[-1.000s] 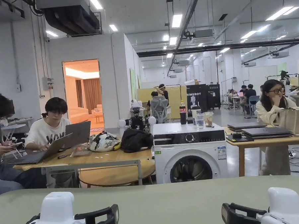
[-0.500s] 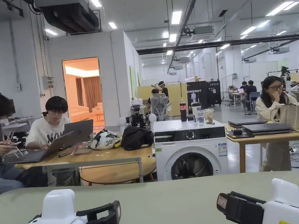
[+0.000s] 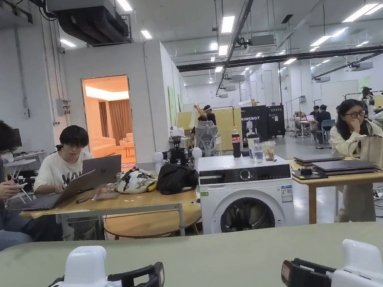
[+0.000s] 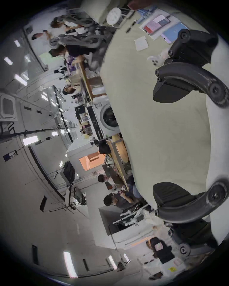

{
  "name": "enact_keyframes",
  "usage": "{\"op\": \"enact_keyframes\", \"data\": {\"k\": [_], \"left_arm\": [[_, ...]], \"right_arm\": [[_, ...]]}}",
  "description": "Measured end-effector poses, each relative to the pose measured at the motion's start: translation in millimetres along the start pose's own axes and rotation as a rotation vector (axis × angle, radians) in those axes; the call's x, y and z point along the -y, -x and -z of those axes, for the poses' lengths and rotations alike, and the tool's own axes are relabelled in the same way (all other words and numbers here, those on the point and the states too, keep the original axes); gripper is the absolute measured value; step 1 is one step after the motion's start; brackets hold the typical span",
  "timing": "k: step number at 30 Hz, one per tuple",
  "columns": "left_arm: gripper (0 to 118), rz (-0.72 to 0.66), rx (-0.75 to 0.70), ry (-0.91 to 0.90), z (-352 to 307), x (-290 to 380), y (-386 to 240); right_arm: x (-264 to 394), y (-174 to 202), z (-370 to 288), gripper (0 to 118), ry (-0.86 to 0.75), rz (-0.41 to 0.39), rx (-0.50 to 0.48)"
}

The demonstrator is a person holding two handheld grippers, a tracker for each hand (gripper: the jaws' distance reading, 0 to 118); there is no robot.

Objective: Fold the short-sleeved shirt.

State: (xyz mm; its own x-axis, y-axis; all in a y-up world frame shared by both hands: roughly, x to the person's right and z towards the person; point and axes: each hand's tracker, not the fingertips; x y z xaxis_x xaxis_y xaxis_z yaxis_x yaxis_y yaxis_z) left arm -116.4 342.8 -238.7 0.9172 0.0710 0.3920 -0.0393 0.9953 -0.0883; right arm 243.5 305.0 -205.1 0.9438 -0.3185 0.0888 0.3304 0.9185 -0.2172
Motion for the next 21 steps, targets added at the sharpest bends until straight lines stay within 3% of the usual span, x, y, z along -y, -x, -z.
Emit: {"op": "enact_keyframes", "data": {"k": [7, 10, 14, 21], "left_arm": [[118, -0.010, -0.001, 0.000, 4, 4, -1], [118, 0.004, -0.018, -0.008, 4, 7, -3], [118, 0.027, -0.044, -0.017, 4, 9, -5], [118, 0.016, -0.060, -0.028, 3, 12, -2]], "right_arm": [[13, 1, -3, 105, -0.050, -0.112, 0.038], [19, 6, -9, 105, -0.119, -0.207, 0.126], [28, 12, -16, 105, -0.210, -0.333, 0.161], [33, 11, -16, 105, -0.177, -0.319, 0.111]]}}
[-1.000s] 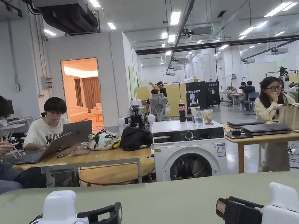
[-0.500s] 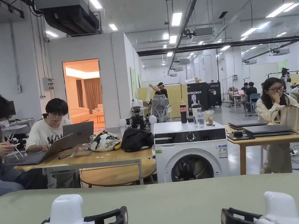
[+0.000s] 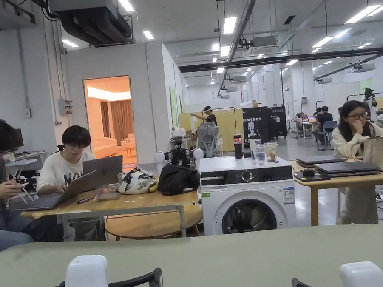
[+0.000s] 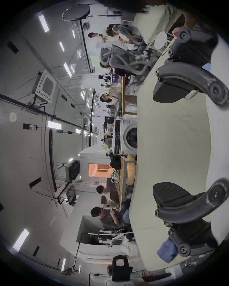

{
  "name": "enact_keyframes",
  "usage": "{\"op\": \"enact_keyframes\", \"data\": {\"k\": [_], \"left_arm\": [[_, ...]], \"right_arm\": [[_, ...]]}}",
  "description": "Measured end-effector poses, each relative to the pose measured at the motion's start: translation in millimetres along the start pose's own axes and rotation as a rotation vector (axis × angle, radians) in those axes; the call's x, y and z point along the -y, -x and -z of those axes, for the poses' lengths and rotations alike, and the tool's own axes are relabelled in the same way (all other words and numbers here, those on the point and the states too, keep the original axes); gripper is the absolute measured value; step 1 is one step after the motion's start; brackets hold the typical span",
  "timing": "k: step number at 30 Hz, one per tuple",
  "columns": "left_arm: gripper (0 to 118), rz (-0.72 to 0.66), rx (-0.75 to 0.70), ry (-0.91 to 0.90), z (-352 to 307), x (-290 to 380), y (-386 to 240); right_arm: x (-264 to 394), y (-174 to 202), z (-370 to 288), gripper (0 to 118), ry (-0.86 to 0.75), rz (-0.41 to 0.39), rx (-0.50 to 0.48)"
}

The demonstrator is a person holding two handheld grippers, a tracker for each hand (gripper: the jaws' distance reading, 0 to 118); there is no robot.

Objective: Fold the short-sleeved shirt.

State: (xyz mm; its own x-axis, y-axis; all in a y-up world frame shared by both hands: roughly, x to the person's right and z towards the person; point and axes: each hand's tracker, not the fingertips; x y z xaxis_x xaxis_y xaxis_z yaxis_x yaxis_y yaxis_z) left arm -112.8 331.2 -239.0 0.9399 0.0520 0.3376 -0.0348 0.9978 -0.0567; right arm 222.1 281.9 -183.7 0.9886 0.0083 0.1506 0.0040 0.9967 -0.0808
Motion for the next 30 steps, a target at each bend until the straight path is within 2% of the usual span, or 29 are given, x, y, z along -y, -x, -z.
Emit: {"op": "enact_keyframes", "data": {"k": [5, 9, 14, 19, 21, 23, 26, 27, 30], "left_arm": [[118, -0.015, -0.026, -0.003, -1, 0, 1], [118, 0.080, -0.079, -0.055, -19, 11, -12], [118, 0.111, -0.115, -0.070, -29, 20, -26], [118, 0.113, -0.063, -0.047, -29, 21, -36], [118, 0.124, -0.059, -0.001, -31, 21, -37], [118, 0.064, -0.149, 0.023, -35, 23, -42], [118, -0.023, -0.231, 0.028, -47, 32, -41], [118, -0.044, -0.211, 0.046, -49, 32, -38], [118, -0.053, -0.211, 0.051, -55, 35, -33]], "right_arm": [[0, 4, 0, 105, -0.011, -0.013, -0.007], [3, 9, -10, 105, -0.021, -0.023, -0.021], [4, 22, -19, 105, -0.049, -0.061, -0.001], [1, 24, -23, 105, -0.055, -0.017, -0.006], [-1, 25, -27, 105, 0.022, -0.071, -0.024], [4, 32, -41, 105, -0.008, -0.050, 0.063], [5, 33, -46, 105, 0.000, -0.043, 0.027], [6, 35, -47, 105, 0.007, -0.061, 0.001], [12, 41, -49, 105, -0.006, -0.073, 0.062]]}}
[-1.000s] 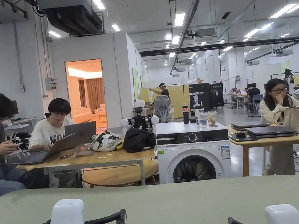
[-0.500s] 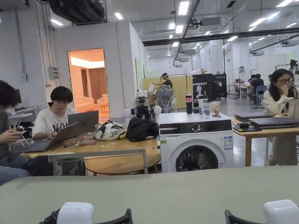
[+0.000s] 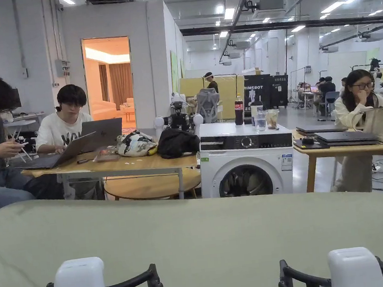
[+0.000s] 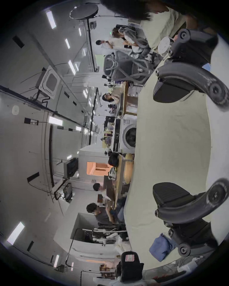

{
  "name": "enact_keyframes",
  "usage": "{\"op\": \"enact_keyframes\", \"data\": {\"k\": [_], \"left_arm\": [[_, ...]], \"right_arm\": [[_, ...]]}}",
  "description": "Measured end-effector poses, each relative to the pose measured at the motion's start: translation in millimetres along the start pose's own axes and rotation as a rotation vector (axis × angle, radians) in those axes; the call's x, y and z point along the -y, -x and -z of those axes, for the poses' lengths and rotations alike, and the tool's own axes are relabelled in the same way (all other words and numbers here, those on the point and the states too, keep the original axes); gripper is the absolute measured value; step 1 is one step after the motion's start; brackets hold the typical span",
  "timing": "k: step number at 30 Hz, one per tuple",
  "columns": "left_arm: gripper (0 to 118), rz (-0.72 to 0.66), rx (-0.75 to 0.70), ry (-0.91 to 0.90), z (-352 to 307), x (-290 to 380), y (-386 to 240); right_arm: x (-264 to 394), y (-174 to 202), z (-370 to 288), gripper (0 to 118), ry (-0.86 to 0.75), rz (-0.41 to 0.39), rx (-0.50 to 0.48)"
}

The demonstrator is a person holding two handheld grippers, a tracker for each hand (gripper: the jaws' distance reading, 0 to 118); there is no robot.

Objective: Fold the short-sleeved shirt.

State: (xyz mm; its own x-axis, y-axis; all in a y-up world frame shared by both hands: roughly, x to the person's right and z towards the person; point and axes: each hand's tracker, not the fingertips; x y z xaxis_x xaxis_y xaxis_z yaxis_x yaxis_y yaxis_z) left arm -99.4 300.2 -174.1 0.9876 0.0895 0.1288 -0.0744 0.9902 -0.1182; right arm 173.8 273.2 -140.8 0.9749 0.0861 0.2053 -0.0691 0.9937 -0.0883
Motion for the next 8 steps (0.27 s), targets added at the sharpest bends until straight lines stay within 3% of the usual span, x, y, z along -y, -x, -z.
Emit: {"op": "enact_keyframes", "data": {"k": [4, 8], "left_arm": [[118, 0.042, 0.012, 0.006, -5, -1, 4], [118, 0.020, 0.055, -0.022, -13, -6, 8]], "right_arm": [[5, -5, -2, 105, 0.017, 0.068, -0.037], [6, -6, -3, 105, 0.029, 0.084, -0.030]]}}
